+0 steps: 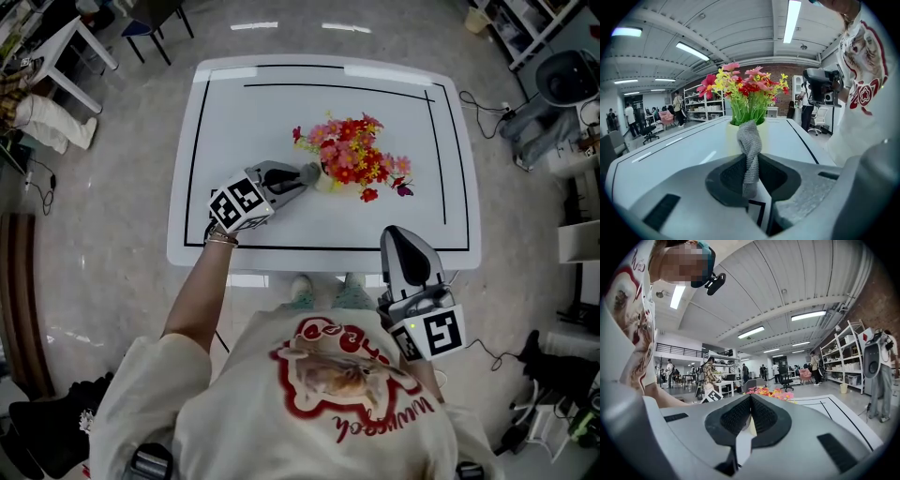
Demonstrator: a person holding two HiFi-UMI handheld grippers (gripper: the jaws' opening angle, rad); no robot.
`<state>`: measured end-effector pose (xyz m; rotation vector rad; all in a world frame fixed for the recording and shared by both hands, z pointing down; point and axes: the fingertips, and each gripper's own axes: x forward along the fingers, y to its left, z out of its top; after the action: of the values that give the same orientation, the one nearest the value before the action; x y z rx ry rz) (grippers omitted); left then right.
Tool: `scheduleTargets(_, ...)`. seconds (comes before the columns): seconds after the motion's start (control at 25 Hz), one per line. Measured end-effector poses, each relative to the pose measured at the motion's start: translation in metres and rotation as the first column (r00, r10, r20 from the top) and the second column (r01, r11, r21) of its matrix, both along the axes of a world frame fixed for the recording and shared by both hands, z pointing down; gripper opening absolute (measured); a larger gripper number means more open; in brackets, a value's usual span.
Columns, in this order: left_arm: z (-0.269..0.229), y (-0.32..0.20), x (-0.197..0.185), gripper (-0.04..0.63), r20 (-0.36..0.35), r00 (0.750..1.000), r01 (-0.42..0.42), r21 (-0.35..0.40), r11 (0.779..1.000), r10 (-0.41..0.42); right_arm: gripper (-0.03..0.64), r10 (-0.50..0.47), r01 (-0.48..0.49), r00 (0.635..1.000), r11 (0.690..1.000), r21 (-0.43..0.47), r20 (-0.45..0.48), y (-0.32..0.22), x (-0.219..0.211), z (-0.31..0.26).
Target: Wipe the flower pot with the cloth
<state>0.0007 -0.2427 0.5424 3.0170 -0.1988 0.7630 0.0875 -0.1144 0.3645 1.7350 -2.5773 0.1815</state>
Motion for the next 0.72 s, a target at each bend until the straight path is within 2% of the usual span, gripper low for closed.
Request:
scheduleTargets(0.24,0.000,0.001,0.000,0.061,0.011,0.999,0.036,0.004,0.999,-0.036,0.000,-0.038,0.038,0.999,0.999,0.017,-0.007,0.000,0.005,-0.006)
scheduleTargets(0.52,0.002,0.002,-0.001,0.061,0.061,0.990,0.121,0.038,0.992,-0.123,0.000,-0.090,0.090,0.996,0.996,0.020,0.015,-0.001,0.024,-0.014)
scheduleTargets(0.72,0.003,0.004,0.000,0.061,0.068,0.978,0.195,0.042,0.980,-0.197,0.000,-0.130,0.130,0.991,0.991,0.025,0.021,0.000,0.040,-0.013)
